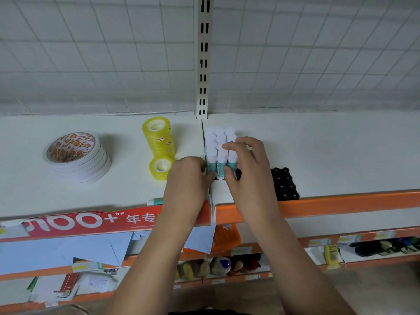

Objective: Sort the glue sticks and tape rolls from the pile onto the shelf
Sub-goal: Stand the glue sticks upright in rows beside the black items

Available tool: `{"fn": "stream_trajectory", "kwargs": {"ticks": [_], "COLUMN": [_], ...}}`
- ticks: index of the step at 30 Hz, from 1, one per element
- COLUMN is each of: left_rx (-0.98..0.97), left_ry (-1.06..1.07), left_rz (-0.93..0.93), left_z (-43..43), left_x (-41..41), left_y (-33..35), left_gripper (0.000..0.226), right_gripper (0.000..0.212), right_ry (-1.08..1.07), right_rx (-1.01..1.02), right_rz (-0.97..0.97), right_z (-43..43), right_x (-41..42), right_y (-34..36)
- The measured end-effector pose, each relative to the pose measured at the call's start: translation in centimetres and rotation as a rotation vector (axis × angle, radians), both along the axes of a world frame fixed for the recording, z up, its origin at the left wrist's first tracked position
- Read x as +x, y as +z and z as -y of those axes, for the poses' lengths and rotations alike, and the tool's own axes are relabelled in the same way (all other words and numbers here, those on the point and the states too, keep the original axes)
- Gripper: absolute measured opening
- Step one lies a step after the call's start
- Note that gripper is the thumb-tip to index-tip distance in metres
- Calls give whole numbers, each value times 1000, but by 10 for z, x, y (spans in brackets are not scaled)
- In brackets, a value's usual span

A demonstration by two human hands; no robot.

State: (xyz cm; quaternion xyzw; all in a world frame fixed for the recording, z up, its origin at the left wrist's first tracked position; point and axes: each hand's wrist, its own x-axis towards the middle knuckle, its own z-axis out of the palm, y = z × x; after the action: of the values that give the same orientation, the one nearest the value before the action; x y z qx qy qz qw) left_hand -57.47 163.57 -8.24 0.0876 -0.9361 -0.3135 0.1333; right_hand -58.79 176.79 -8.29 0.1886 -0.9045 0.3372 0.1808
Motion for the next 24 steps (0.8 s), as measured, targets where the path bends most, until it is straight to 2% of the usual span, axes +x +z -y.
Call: {"fn": "stream_trajectory", "kwargs": {"ticks": [4,12,19,24], "left_rx": [1,-4,-46,-61], "left_ry": [-5,39,58,54], "left_rz": [26,76,67,81], "left_z": [6,13,14,19], "left_x": [-12,-55,-72,-57], "left_y": [-1,0,1,10], "left_gripper": [19,32,22,38], "right_gripper": [43,49,50,49], "right_ry": [20,61,53,98], "right_rx": [-22,-57,-70,-14], "right_rz": [9,64,88,91], "right_z": [4,19,27,17], "right_x": [-14,-62,-80,-77], "right_y": [0,6,7,11]}}
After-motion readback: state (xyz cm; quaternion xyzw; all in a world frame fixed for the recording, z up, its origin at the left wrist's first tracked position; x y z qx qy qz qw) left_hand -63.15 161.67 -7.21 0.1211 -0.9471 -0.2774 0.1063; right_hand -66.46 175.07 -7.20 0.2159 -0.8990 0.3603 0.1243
